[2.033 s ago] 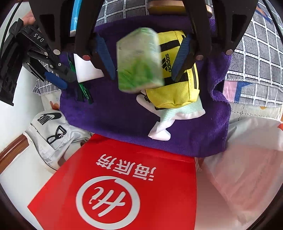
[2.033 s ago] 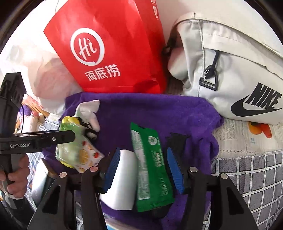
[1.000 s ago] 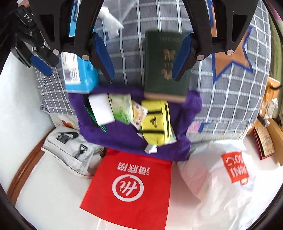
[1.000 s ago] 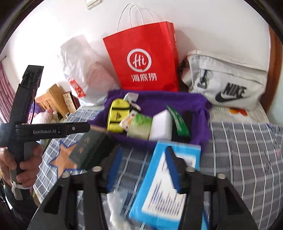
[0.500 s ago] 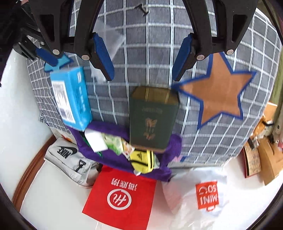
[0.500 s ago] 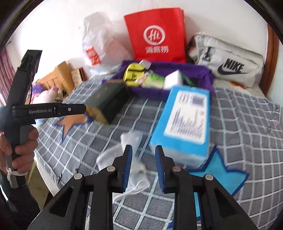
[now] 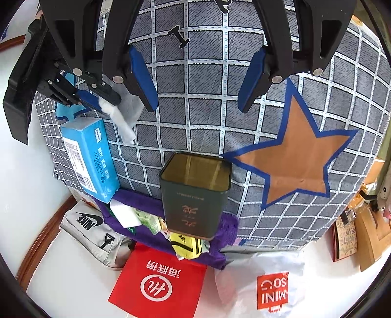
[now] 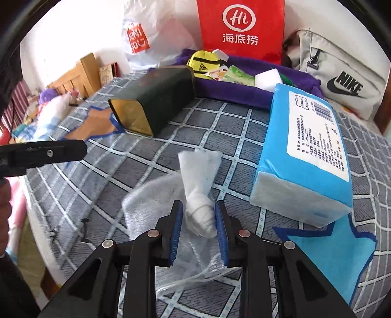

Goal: Organize soft objects
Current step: 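Grasp and lift the clear mesh bag with the left tool while the right tool holds the tissue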

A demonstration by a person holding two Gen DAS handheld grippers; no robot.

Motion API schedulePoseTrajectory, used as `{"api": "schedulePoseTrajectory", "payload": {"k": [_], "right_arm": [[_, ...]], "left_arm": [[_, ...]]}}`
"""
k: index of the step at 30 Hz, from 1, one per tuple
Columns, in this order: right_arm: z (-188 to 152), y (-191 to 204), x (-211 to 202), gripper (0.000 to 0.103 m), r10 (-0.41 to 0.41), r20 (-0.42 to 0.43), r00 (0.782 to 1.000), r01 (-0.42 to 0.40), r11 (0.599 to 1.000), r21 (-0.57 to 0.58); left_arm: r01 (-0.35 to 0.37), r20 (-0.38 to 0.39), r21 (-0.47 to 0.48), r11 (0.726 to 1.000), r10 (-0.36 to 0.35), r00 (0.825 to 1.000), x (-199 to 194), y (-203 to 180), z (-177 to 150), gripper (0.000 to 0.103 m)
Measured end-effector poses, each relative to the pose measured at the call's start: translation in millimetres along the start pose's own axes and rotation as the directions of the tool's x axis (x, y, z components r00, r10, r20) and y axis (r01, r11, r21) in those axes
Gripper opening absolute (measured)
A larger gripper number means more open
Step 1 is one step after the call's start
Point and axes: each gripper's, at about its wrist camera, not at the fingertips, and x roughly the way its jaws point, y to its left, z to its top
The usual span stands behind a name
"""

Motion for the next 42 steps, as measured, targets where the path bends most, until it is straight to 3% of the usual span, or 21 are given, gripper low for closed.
{"api": "schedulePoseTrajectory", "payload": {"k": [1,4,10,18,21,23,26,29,33,36,42], "right_arm": [[-1,0,1,0.02,-0.009,0.003,1.0,0.009,1.0,-0.004],[-3,0,0,0.018,-0.023,0.011,1.0,0.023,1.0,-0.008],[-2,-6,-31,0.018,0.044,0.075,0.996,-0.047,0.998,0.035],[-20,-16,-79,0.019,0.016,0.156,0.988,-0.027,0.997,0.067],[-37,-28,-91,0.019,0.0,0.156,0.988,-0.016,0.995,0.099],[-48,-37,-94,0.019,-0.013,0.149,0.989,-0.006,0.992,0.126],[-62,-51,-95,0.019,-0.021,0.129,0.991,0.0,0.987,0.161],[-73,-62,-92,0.019,-0.041,0.112,0.993,0.019,0.982,0.188],[-82,-74,-91,0.019,-0.037,0.109,0.993,0.012,0.975,0.222],[-87,-81,-90,0.019,-0.035,0.107,0.994,0.008,0.97,0.242],[-94,-89,-85,0.019,-0.02,0.101,0.995,-0.009,0.962,0.274]], "left_arm": [[0.003,-0.004,-0.001,1.0,-0.003,1.0,2,0,-1,0.066],[0.01,-0.016,-0.008,1.0,-0.011,1.0,7,0,-4,0.066],[0.031,-0.038,0.012,0.999,-0.031,0.999,11,-7,-14,0.066],[0.126,-0.089,-0.008,0.992,-0.126,0.988,28,-23,-25,0.066],[0.147,-0.082,0.018,0.989,-0.145,0.986,35,-34,-25,0.076],[0.143,-0.067,0.035,0.989,-0.14,0.988,36,-42,-25,0.078],[0.221,-0.095,0.014,0.975,-0.218,0.971,43,-51,-22,0.084],[0.193,-0.093,0.041,0.98,-0.189,0.978,47,-65,-22,0.088],[0.151,-0.101,0.119,0.981,-0.139,0.985,53,-85,-26,0.102],[0.128,-0.109,0.203,0.971,-0.108,0.988,57,-99,-31,0.103],[0.004,-0.088,0.351,0.936,0.028,0.996,64,-121,-44,0.103]]}}
